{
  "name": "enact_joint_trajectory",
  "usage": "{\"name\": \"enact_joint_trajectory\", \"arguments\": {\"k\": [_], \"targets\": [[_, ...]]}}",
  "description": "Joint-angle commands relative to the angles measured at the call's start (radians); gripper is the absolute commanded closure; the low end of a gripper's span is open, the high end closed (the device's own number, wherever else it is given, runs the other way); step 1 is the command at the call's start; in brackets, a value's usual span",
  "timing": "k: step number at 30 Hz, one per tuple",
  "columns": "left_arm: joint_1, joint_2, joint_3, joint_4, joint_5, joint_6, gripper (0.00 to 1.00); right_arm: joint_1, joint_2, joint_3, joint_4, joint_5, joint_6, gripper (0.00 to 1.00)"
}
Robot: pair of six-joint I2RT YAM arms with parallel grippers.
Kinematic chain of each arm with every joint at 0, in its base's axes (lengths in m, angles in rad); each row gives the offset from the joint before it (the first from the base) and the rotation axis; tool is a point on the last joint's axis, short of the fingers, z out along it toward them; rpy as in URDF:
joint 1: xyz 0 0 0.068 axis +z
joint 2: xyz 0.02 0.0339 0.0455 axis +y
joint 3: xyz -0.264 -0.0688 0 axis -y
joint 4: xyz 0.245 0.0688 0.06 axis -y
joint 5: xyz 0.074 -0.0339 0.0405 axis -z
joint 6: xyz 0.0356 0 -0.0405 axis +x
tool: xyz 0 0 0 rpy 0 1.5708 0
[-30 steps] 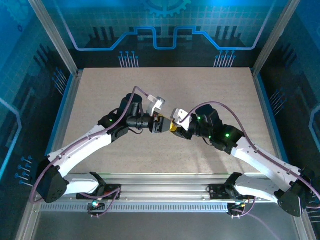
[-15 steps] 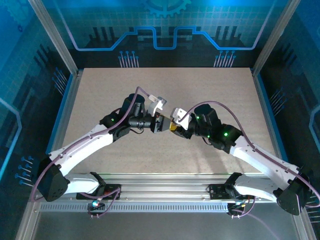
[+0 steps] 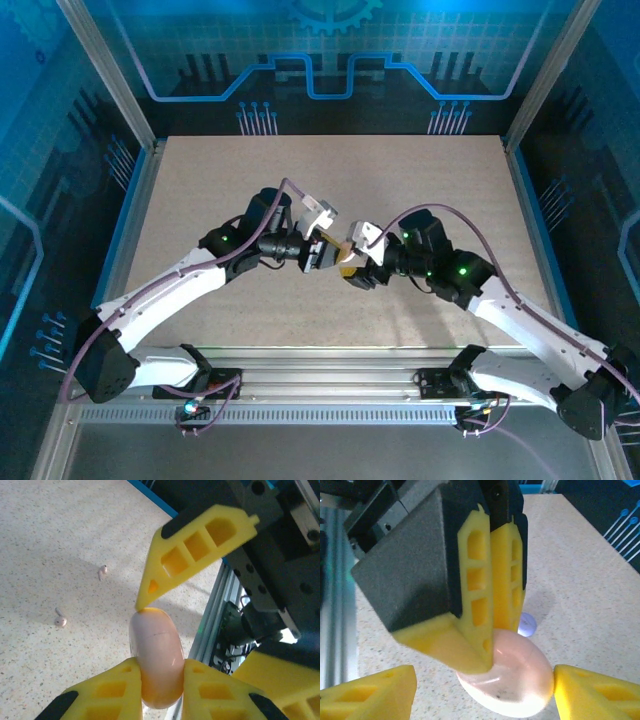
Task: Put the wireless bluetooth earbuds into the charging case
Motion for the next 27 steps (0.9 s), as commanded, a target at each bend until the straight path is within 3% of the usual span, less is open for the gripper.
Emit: {"name": "enact_joint_trajectory", "arguments": {"k": [1,7,16,20,27], "targets": [[0.019,-0.008,0.038,-0.051,0.075,0.101,0.82,-0.067,-0.033,0.051,-0.112,-0.223,0.007,0.28],[0.024,-0.035,0.043,-0.117,0.217,0.255,0.81,-0.200,-0.022,0.115,-0.278,-0.445,-0.101,0.33],[0.023,-0.063,0.041,-0.159,0.308,0.374,0.80,-0.210,0.090,0.229,-0.413,-0.575,-0.220,0.36],[0.024,-0.060,0.043,-0.161,0.333,0.377,0.80,-0.200,0.143,0.261,-0.463,-0.601,-0.280,0.41],[0.021,-0.061,0.043,-0.156,0.360,0.379,0.80,-0.152,0.186,0.287,-0.495,-0.543,-0.390,0.48]]}}
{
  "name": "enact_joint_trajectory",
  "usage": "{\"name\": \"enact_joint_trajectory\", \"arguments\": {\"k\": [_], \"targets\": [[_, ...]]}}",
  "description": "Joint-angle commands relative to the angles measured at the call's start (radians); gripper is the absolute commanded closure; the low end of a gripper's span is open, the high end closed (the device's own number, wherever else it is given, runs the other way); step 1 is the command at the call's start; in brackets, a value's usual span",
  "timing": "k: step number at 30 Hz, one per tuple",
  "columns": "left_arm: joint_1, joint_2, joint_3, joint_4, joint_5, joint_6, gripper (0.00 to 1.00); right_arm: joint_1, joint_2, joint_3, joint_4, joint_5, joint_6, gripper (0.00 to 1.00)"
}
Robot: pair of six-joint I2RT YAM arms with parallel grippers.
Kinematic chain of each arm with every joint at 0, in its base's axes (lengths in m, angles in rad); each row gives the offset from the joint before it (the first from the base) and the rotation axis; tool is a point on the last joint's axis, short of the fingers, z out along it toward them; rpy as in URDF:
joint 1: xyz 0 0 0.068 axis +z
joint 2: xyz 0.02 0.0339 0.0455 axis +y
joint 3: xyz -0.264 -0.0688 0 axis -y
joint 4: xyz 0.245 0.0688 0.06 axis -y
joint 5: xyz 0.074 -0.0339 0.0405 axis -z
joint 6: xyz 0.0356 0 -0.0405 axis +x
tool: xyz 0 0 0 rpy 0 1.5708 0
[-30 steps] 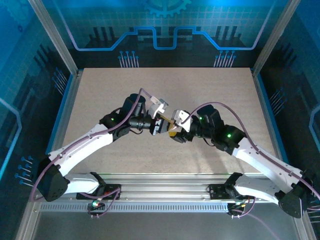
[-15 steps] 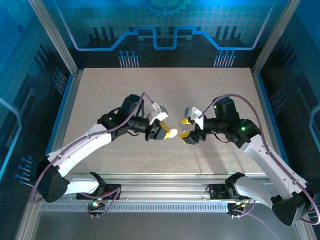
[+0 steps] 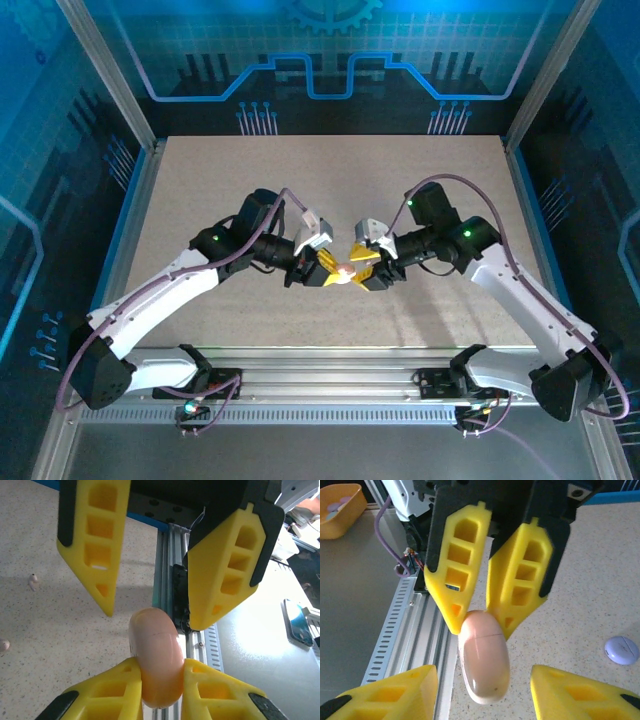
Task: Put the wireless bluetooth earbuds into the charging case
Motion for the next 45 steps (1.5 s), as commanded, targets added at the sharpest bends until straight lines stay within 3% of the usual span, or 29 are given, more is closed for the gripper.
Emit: {"name": "enact_joint_trajectory", "arguments": {"k": [1,4,9,13,16,19,21,28,35,45], "targets": [[-0.001,-0.021,0.032,-0.008,0.057,0.033,0.80,0.017,0.028,0.049,-0.060,-0.007,-0.083,0.48],[-0.001,-0.022,0.032,-0.006,0.061,0.034,0.80,0.018,0.062,0.077,-0.099,-0.019,-0.111,0.50],[-0.002,-0.020,0.035,-0.010,0.062,0.039,0.80,0.025,0.108,0.116,-0.157,-0.043,-0.145,0.62],[-0.002,-0.019,0.035,-0.014,0.058,0.043,0.79,0.028,0.117,0.124,-0.166,-0.048,-0.155,0.81],[-0.002,-0.022,0.030,-0.004,0.033,0.034,0.69,0.027,0.108,0.118,-0.157,-0.034,-0.153,0.93],[-0.004,-0.028,0.018,0.014,0.017,0.028,0.52,0.019,0.088,0.096,-0.110,-0.030,-0.129,0.93],[-0.005,-0.030,0.012,0.022,0.006,0.029,0.46,0.015,0.078,0.088,-0.086,-0.032,-0.112,0.93],[-0.013,-0.022,0.010,0.025,-0.026,0.037,0.43,0.007,0.072,0.083,-0.071,-0.072,-0.097,0.93],[-0.013,-0.033,0.006,0.038,-0.165,0.000,0.44,0.004,0.060,0.063,-0.098,-0.095,-0.109,0.92],[0.001,-0.085,-0.044,0.106,-0.279,-0.064,0.43,-0.027,-0.001,0.001,-0.104,-0.121,-0.100,0.92]]}}
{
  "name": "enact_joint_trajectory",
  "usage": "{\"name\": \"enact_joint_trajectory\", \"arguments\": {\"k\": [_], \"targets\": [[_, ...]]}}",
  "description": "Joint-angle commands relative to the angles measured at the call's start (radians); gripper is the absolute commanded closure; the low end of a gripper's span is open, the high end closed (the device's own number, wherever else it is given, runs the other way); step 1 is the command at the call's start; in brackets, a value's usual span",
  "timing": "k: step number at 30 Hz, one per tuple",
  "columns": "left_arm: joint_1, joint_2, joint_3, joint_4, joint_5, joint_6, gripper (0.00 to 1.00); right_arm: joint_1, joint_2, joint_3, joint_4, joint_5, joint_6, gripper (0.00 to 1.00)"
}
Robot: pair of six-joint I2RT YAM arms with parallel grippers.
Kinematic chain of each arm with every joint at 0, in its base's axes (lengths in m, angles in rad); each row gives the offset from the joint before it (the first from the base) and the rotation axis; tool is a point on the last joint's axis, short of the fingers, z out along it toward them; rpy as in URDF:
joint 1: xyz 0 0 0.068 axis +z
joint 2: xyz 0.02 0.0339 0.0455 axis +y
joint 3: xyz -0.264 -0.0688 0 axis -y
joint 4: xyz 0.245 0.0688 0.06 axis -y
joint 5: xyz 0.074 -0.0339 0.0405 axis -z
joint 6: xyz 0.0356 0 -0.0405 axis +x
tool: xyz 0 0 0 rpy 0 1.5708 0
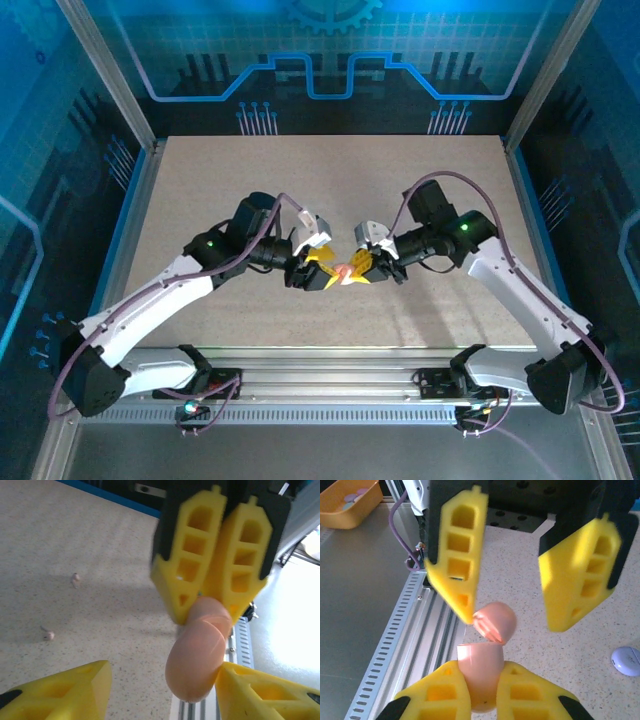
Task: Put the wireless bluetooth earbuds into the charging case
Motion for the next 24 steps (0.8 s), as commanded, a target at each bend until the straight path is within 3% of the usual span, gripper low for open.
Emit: {"name": "enact_joint_trajectory", "arguments": {"k": [1,7,11,18,24], "targets": [[0.016,-0.029,-0.021,0.066,-0.098,-0.032,0.42,-0.009,-0.033,-0.028,-0.028,-0.071,0.017,0.92],[0.021,-0.038,-0.031,0.100,-0.101,-0.049,0.40,-0.040,-0.065,-0.069,0.028,-0.102,0.066,0.92],[0.022,-0.065,-0.073,0.191,-0.046,-0.077,0.38,-0.085,-0.113,-0.142,0.184,-0.081,0.208,0.92],[0.022,-0.146,-0.323,0.724,-0.012,-0.217,0.38,-0.156,-0.234,-0.296,0.534,-0.099,0.490,0.92],[0.019,-0.107,-0.392,0.935,0.055,-0.277,0.39,-0.158,-0.293,-0.429,0.825,-0.101,0.723,0.91]]}}
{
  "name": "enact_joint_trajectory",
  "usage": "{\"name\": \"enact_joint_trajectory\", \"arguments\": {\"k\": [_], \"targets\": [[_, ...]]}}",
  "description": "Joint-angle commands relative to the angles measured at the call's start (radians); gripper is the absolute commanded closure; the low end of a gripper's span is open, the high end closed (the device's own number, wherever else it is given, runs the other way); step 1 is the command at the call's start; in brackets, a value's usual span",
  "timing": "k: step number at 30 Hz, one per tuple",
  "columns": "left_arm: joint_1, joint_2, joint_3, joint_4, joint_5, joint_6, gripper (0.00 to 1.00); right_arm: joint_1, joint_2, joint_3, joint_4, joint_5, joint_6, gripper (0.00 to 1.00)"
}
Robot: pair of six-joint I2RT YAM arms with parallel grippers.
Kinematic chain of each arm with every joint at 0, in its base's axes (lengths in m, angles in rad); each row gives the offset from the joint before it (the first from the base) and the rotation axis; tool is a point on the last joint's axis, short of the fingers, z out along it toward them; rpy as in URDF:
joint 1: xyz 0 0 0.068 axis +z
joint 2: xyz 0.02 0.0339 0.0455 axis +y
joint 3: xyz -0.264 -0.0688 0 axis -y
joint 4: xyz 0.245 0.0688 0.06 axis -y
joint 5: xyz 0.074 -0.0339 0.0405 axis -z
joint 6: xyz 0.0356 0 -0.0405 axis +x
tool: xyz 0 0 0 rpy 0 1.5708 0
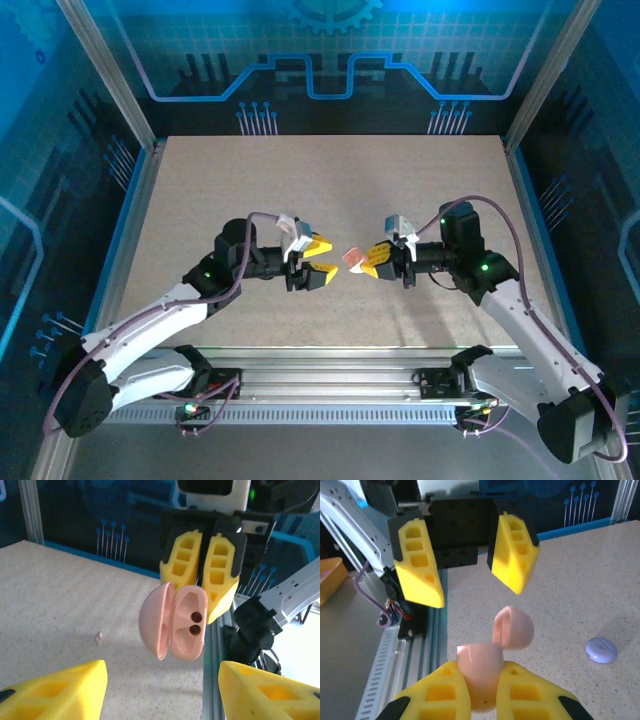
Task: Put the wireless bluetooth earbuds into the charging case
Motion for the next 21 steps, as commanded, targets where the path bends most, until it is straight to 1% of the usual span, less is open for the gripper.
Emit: {"name": "enact_joint_trajectory", "arguments": {"k": [1,4,6,9,13,16,21], "targets": [[0.000,0.015,-0.027,0.245,0.070,-0.055,0.39,-0.011,-0.034,-0.051,0.255,-0.036,0.192,0.90],[0.001,0.022,-0.044,0.304,0.076,-0.062,0.39,-0.007,-0.047,-0.055,0.251,-0.059,0.174,0.90],[0.000,0.025,-0.033,0.288,0.097,-0.065,0.40,-0.006,-0.051,-0.042,0.195,-0.079,0.123,0.89],[-0.001,0.044,-0.014,0.275,0.149,-0.085,0.43,-0.004,-0.050,-0.014,0.087,-0.105,0.029,0.89],[-0.002,0.057,0.000,0.261,0.169,-0.099,0.48,0.001,-0.039,0.029,-0.012,-0.145,-0.062,0.89],[-0.003,0.072,0.017,0.249,0.191,-0.112,0.51,0.005,-0.032,0.045,-0.050,-0.172,-0.118,0.89],[-0.012,0.089,0.030,0.249,0.222,-0.118,0.52,0.014,-0.026,0.054,-0.075,-0.182,-0.169,0.89]]}}
